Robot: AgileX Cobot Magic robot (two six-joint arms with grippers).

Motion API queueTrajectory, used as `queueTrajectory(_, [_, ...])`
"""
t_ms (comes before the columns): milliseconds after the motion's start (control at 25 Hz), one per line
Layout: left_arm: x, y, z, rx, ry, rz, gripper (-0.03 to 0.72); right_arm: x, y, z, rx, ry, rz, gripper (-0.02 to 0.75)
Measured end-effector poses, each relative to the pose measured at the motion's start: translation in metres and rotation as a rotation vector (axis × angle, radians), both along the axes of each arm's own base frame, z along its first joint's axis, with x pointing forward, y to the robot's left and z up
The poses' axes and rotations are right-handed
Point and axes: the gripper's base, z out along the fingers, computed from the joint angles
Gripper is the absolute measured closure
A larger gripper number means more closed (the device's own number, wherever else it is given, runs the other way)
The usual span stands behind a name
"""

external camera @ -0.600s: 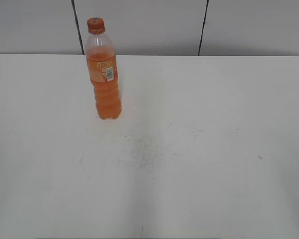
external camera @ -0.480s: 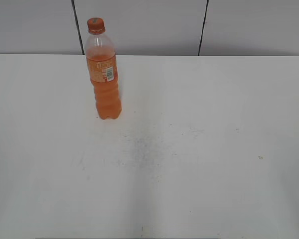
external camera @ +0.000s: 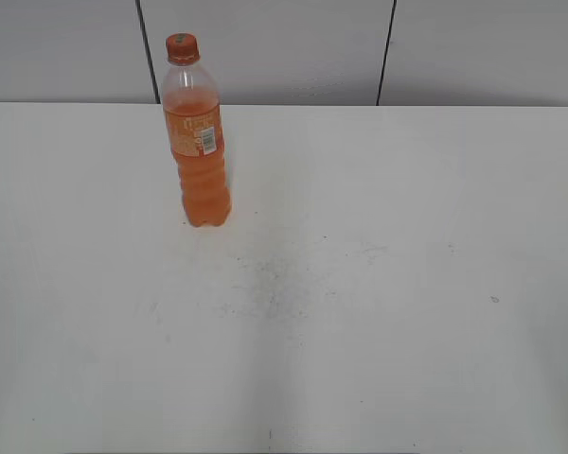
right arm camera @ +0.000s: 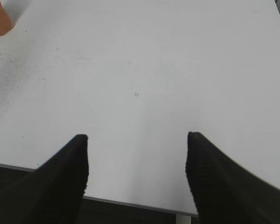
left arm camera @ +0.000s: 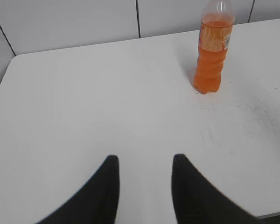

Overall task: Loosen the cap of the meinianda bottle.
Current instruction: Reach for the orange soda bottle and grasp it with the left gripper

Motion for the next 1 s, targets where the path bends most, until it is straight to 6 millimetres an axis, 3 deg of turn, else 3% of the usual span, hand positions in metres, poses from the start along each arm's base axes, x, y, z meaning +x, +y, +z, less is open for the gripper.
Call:
queueTrajectory(760, [0.0000, 0.0000, 0.0000, 0.000, 0.000, 0.000, 0.430, 0.0000, 0.0000, 0.0000, 0.000, 0.000, 0.000, 0.246])
queueTrajectory(840, [0.0002, 0.0000, 0.0000, 0.000, 0.001, 0.000, 0.367, 0.0000, 0.0000, 0.0000, 0.000, 0.000, 0.000, 0.246])
queueTrajectory(1000, [0.0036, -0.0002, 0.0003, 0.000, 0.019, -0.001, 0.117, 0.0000, 0.0000, 0.0000, 0.000, 0.000, 0.000, 0.246])
